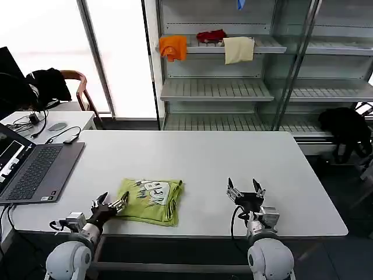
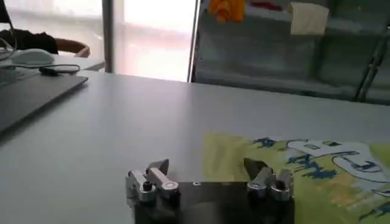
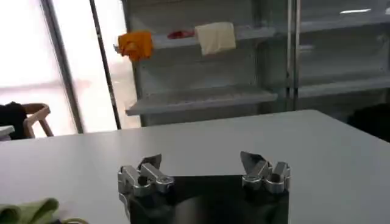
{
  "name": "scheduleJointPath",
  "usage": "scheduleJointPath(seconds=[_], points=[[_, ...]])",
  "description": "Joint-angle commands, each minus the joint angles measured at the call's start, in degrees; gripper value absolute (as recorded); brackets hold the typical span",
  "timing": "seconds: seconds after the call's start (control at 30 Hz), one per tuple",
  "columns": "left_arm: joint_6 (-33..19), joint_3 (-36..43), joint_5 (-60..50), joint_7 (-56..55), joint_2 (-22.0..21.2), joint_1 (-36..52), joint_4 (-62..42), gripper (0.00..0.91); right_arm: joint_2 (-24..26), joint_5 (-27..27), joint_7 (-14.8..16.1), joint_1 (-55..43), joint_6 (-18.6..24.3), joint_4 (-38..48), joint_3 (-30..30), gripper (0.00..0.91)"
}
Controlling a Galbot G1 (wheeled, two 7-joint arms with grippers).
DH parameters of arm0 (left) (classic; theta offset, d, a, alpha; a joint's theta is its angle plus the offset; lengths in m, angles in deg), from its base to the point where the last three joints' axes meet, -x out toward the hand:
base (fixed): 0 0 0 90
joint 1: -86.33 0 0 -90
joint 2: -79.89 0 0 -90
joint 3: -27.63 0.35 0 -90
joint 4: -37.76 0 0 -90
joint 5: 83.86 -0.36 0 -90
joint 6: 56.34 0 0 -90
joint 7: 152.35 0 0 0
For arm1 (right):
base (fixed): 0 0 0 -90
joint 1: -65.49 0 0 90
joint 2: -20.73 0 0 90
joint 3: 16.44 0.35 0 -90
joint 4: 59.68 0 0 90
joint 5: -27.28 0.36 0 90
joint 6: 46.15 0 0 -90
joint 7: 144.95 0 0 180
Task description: Fold and organize the clothes.
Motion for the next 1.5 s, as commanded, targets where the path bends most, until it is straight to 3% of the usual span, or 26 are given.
scheduleJointPath(seconds=[0.03,0.1,0.33,0.37,0.4,0.87,1.03,1.23,1.5], points=[[-0.1,0.5,0.3,0.2,-0.2,-0.7,-0.2,0.363,-0.1,-0.1,-0.1,0.0,0.1,0.0,0.0,0.907],[0.1,0.7,0.3,0.1,-0.5,-0.9,-0.1,0.292,-0.1,-0.1,-0.2,0.0,0.0,-0.1,0.0,0.907],[0.5,1.0,0.6,-0.3,-0.8,-0.8,-0.5,0.242,-0.1,-0.1,-0.4,0.4,0.1,-0.5,0.2,0.907],[0.5,1.0,0.8,-0.2,-0.8,-0.8,-0.4,0.171,-0.1,-0.1,-0.5,0.4,0.1,-0.5,0.2,0.907],[0.5,1.0,1.1,-0.1,-0.8,-0.8,-0.3,0.03,-0.1,-0.1,-0.6,0.5,0.2,-0.6,0.2,0.907],[-2.9,0.6,4.4,0.1,-0.8,-1.1,0.8,0.0,-0.1,-0.1,-1.2,0.5,0.2,-0.9,0.1,0.907],[-5.8,-2.4,-0.1,1.4,0.9,-0.5,0.9,0.0,0.0,-0.1,-1.3,0.3,0.1,-0.9,0.3,0.907],[-8.6,-9.2,-8.1,4.0,7.1,1.9,-0.6,0.0,0.0,0.1,-0.8,-0.1,0.2,-0.3,0.6,0.907],[-12.0,-15.2,-23.9,8.0,20.3,8.5,-4.1,0.0,0.1,1.0,-0.2,-0.3,0.9,1.0,1.0,0.907]])
